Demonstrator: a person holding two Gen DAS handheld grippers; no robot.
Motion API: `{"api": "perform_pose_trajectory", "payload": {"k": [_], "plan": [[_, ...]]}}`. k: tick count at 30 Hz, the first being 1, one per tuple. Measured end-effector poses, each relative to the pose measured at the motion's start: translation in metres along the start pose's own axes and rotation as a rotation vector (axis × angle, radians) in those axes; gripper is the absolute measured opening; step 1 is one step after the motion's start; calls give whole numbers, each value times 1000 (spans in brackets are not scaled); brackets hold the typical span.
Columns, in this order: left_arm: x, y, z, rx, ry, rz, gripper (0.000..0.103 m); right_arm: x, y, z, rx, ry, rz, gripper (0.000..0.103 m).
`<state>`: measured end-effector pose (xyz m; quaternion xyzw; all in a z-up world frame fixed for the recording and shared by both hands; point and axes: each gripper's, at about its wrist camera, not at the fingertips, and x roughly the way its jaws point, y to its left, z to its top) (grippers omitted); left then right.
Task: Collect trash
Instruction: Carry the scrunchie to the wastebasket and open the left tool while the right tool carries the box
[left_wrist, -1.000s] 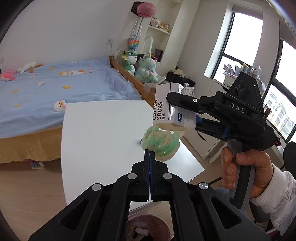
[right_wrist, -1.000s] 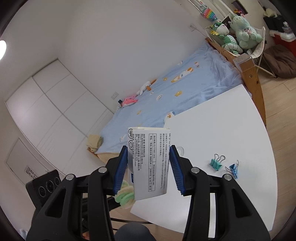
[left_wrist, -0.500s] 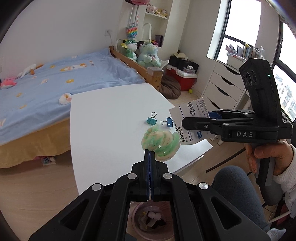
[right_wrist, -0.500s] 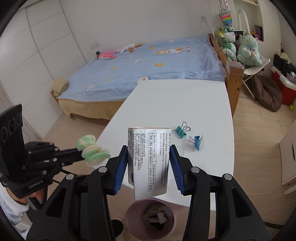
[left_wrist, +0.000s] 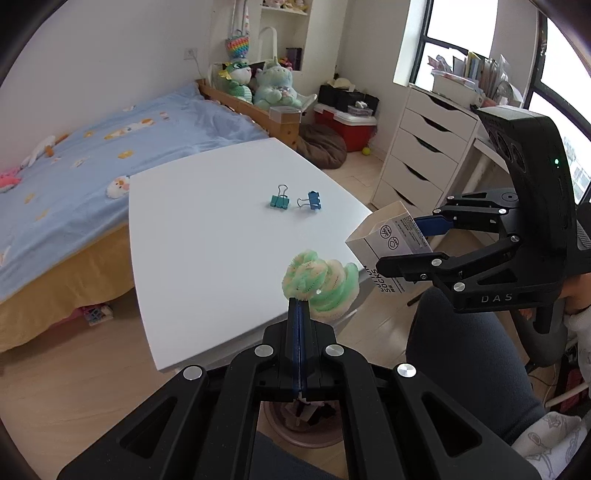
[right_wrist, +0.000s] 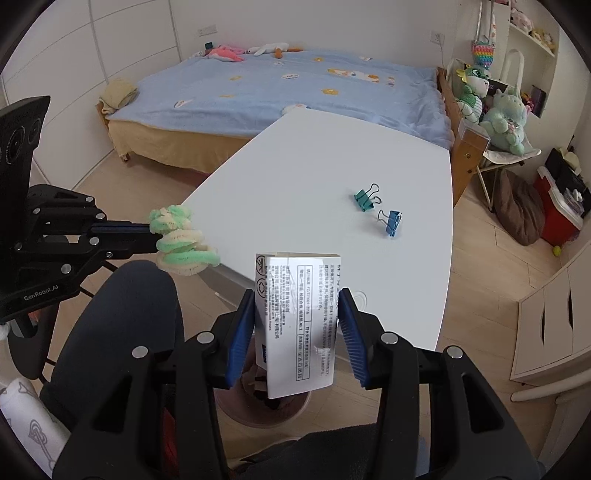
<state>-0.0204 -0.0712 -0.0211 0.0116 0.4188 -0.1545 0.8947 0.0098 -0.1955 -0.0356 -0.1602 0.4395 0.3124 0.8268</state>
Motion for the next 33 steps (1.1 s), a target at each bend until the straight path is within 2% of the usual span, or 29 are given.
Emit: {"api": "perform_pose_trajectory", "payload": {"k": [8, 17, 20, 21, 22, 23, 24, 33], "plan": [[9, -16, -24, 53, 88, -18, 0, -25, 7, -27, 14, 5, 29, 45], [15, -25, -33, 54, 129, -50, 1, -34, 8, -42, 53, 11, 60, 45], [17, -25, -33, 43, 134, -57, 17, -34, 8, -45, 60, 12, 68, 45], [18, -24, -34, 40, 133, -54, 37, -35, 9, -45, 60, 12, 70, 45], [17, -23, -34, 32, 126, -52, 63, -35, 8, -45, 59, 12, 71, 45], [15, -20, -34, 15, 112, -55, 74, -35, 8, -44, 59, 12, 72, 45], [14, -19, -33, -2, 98, -49, 94, -35, 8, -44, 59, 12, 72, 45], [3, -11, -30, -25, 61, 16, 95, -37, 11, -46, 57, 6, 90, 45]]}}
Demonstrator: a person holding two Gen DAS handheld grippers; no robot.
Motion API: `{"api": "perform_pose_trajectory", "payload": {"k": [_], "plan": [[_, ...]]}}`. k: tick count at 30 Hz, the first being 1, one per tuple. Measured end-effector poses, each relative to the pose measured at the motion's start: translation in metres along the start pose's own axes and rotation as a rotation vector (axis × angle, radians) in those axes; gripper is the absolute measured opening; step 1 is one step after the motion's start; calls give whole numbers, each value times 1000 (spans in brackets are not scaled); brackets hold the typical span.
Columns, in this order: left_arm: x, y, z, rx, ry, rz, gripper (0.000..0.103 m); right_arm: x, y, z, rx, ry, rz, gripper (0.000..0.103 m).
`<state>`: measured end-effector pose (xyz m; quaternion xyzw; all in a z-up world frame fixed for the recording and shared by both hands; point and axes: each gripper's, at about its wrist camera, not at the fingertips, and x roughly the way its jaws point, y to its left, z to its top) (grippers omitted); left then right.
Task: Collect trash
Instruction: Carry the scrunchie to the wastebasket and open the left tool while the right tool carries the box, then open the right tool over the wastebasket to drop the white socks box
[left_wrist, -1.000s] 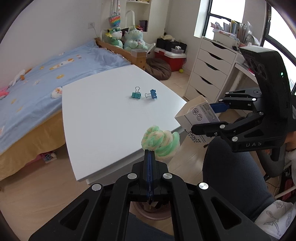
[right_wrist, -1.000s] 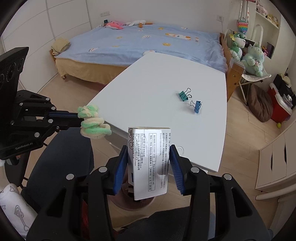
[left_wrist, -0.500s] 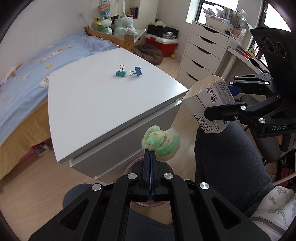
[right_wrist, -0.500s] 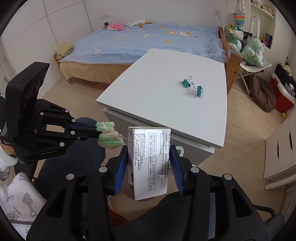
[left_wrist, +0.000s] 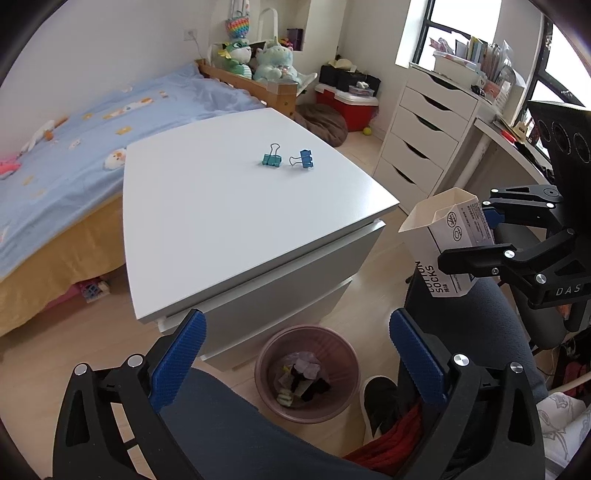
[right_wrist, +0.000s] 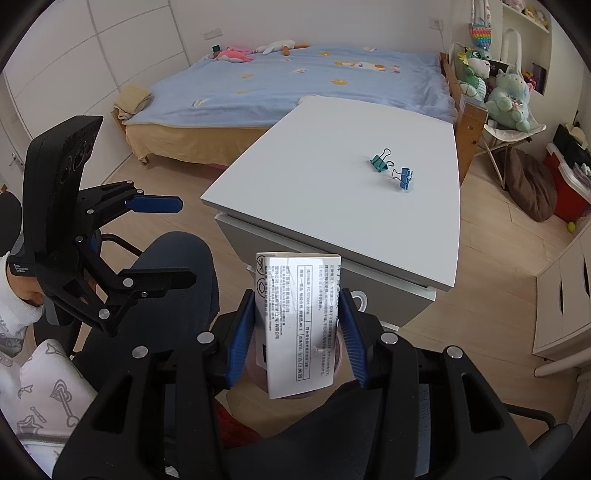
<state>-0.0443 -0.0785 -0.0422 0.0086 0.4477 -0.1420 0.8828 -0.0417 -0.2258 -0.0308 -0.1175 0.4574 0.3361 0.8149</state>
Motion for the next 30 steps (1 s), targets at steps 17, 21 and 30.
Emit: {"api": "perform_pose_trajectory", "payload": {"k": [17, 21, 30], "plan": [[-22, 14, -6, -25, -38, 88, 96, 2, 19, 0, -46, 11, 52, 45], [-24, 18, -9, -40, -30, 90, 96, 6, 25, -1, -57, 20, 65, 45], [-28, 24, -10, -54, -42, 97, 96, 10, 32, 1, -75, 30, 83, 45]]}}
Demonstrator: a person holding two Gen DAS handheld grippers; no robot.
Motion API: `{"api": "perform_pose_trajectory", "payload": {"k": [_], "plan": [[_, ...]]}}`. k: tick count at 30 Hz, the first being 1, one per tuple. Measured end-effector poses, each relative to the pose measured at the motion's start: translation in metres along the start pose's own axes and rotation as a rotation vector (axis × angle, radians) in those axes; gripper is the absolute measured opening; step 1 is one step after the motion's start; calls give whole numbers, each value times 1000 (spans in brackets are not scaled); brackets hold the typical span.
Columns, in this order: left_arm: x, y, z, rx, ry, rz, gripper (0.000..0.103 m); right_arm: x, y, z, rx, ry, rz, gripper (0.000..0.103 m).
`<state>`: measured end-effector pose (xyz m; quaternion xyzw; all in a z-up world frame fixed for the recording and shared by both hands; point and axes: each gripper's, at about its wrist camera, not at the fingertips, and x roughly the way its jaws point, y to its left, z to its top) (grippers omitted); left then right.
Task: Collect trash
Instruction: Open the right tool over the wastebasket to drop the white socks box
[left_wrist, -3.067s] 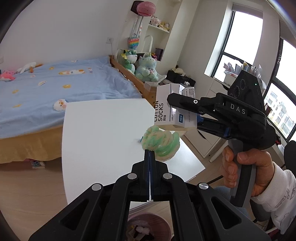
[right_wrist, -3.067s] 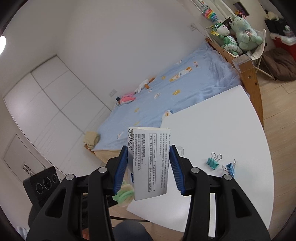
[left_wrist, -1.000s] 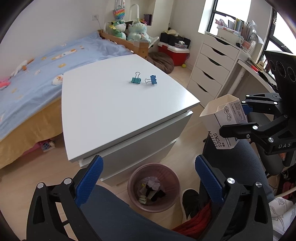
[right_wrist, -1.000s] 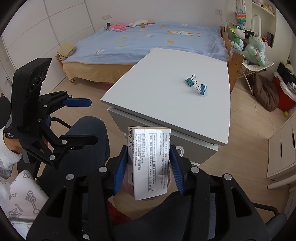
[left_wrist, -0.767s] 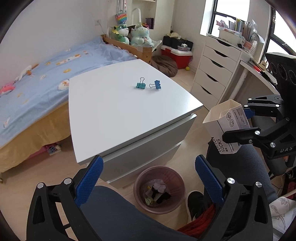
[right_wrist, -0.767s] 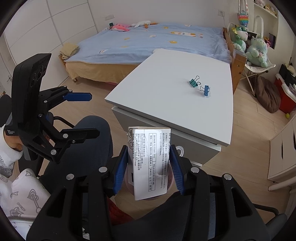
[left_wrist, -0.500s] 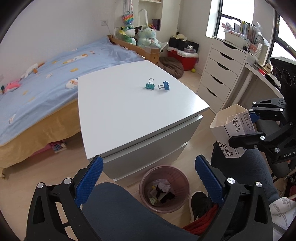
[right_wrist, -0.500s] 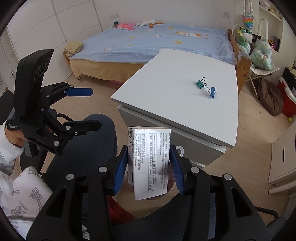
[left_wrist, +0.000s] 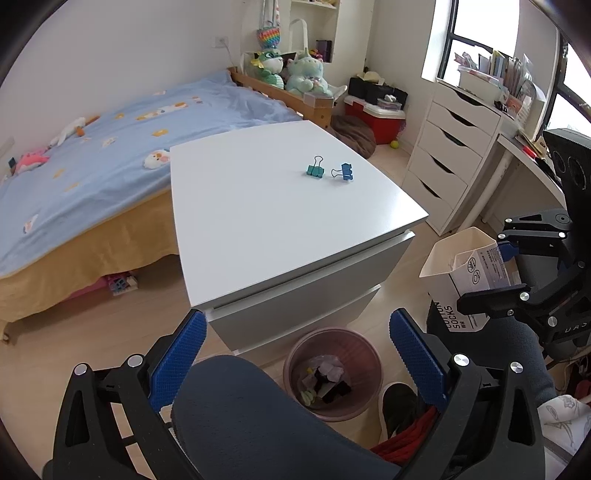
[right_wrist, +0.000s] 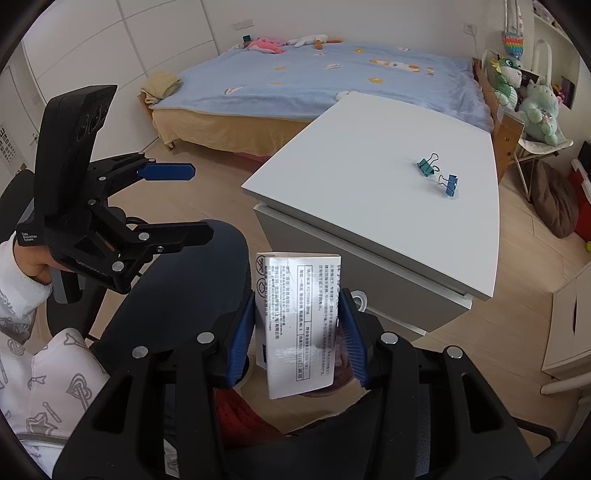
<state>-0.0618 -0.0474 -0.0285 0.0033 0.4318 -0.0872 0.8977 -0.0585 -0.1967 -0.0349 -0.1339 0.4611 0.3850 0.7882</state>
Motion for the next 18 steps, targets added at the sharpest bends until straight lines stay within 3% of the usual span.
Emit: {"api": "perform_pose_trajectory", "payload": {"k": [4, 10, 13, 18], "plan": [[0, 1, 0, -3, -2, 2, 96, 1, 2, 0, -10, -1, 11, 54], [1, 0, 0, 0, 3, 8, 96, 0, -3, -2, 10, -23, -14, 90], [2, -1, -1, 2, 6, 9, 96, -1, -6, -3, 25, -28, -26, 96], [3, -3, -1, 10, 11, 7, 96, -1, -10, -2, 48, -33, -46, 98]]}}
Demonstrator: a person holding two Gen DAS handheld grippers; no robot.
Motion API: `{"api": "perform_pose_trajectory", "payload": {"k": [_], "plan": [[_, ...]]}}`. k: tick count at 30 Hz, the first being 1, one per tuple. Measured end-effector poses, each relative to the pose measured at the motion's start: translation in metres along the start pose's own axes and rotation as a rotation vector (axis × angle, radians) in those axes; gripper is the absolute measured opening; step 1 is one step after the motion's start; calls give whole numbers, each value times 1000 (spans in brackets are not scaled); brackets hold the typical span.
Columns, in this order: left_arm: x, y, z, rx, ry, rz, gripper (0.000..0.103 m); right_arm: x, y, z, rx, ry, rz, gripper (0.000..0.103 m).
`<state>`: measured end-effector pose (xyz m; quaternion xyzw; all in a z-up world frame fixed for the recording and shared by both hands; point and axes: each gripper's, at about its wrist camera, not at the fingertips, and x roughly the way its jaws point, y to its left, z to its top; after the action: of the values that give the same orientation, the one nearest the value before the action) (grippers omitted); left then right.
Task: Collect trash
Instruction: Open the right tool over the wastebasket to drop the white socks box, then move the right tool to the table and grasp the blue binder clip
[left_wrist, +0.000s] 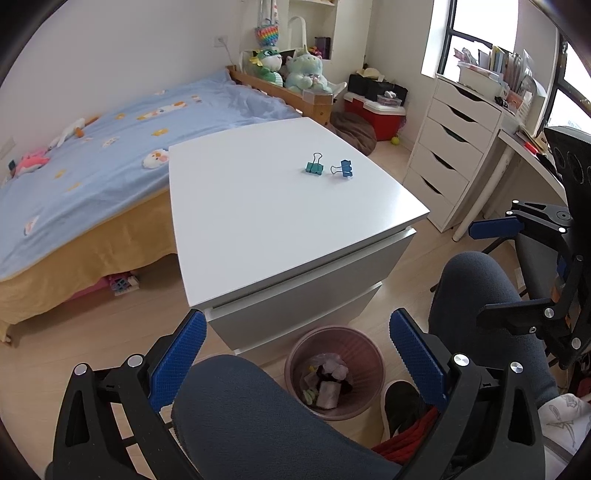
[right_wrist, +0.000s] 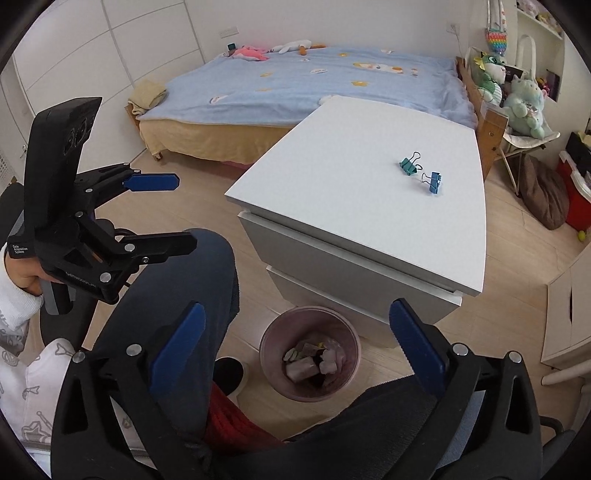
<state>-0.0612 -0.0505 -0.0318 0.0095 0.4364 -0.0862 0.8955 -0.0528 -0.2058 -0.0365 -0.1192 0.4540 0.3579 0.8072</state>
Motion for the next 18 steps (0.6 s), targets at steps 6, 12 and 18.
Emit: {"api": "perform_pose_trajectory", "payload": {"k": [6, 12, 18], "plan": [[4, -3, 2, 3, 3, -5, 96, -4, -9, -2, 43, -22, -19, 99], [8, -5, 9, -1, -10, -13, 96, -7, -24, 1, 92, -22, -52, 99], [15, -5, 17, -6, -16, -25, 96, -9, -44, 10, 128, -40, -76, 99]]}}
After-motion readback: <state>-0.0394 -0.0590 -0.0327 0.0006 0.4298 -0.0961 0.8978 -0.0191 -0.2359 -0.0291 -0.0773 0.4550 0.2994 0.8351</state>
